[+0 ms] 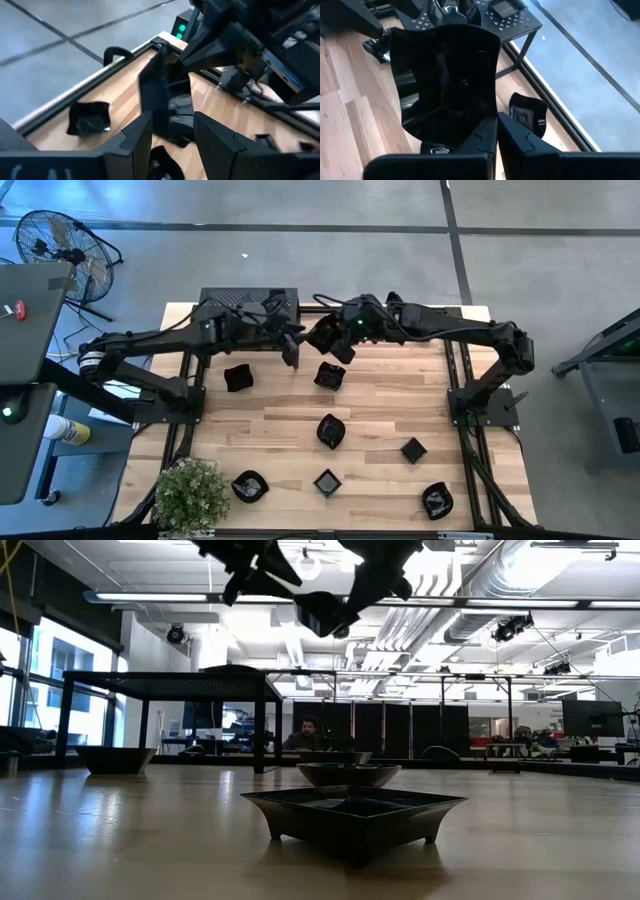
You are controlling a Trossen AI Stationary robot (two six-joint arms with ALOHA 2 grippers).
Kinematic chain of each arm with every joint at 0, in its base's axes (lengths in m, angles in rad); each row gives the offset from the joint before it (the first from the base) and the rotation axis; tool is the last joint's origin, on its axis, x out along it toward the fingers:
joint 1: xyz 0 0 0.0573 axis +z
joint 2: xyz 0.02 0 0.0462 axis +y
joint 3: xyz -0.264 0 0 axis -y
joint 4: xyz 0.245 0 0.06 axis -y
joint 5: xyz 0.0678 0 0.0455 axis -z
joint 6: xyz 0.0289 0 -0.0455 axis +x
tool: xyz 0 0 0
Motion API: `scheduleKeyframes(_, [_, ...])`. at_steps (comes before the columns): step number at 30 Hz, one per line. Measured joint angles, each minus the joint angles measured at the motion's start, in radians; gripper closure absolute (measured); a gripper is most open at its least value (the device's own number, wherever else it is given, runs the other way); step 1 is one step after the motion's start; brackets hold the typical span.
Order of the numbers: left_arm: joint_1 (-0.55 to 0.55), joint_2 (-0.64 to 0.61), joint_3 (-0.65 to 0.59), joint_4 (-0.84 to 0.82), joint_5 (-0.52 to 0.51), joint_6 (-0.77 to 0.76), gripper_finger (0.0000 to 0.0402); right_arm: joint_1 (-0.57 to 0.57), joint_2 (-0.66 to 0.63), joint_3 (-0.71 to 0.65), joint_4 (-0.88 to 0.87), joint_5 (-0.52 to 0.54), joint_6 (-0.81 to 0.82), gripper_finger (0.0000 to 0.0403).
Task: Pick & Place Mini shaped plates
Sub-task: Put the distorted square plate on the shelf
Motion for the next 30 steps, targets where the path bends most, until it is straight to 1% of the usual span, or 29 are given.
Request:
scheduleKeyframes(5, [-0.044, 0.031, 0.038, -0.044, -0.126, 0.065, 0.0259, 0.002, 0.005, 0.003, 0.038, -0.007, -0.002, 0.0397])
scheduleKeyframes(9, [-0.055, 0.046, 0.067, -0.085, -0.188, 0.094, 0.0263, 0.002, 0.005, 0.003, 0.049, -0.007, -0.003, 0.0395])
scheduleKeyframes(11, [-0.055, 0.048, 0.081, -0.095, -0.211, 0.094, 0.0278, 0.002, 0.005, 0.003, 0.049, -0.012, -0.004, 0.0398])
scheduleKeyframes(13, [-0.055, 0.048, 0.096, -0.114, -0.237, 0.094, 0.0301, 0.002, 0.005, 0.003, 0.05, -0.017, -0.005, 0.0399])
scheduleKeyframes(17, [-0.052, 0.048, 0.14, -0.17, -0.232, 0.096, 0.037, 0.002, 0.005, 0.003, 0.05, -0.015, -0.008, 0.0394])
scheduleKeyframes(19, [-0.052, 0.048, 0.152, -0.187, -0.223, 0.106, 0.0393, 0.002, 0.005, 0.003, 0.052, -0.018, -0.021, 0.0389])
scheduleKeyframes(24, [-0.052, 0.048, 0.157, -0.194, -0.226, 0.117, 0.0391, 0.002, 0.005, 0.003, 0.076, -0.035, -0.029, 0.0381])
scheduleKeyframes(27, [-0.052, 0.048, 0.157, -0.193, -0.202, 0.104, 0.0399, 0.002, 0.005, 0.003, 0.092, -0.04, -0.029, 0.038])
scheduleKeyframes(30, [-0.052, 0.048, 0.157, -0.215, -0.167, 0.079, 0.0391, 0.002, 0.005, 0.003, 0.099, -0.056, -0.029, 0.0383])
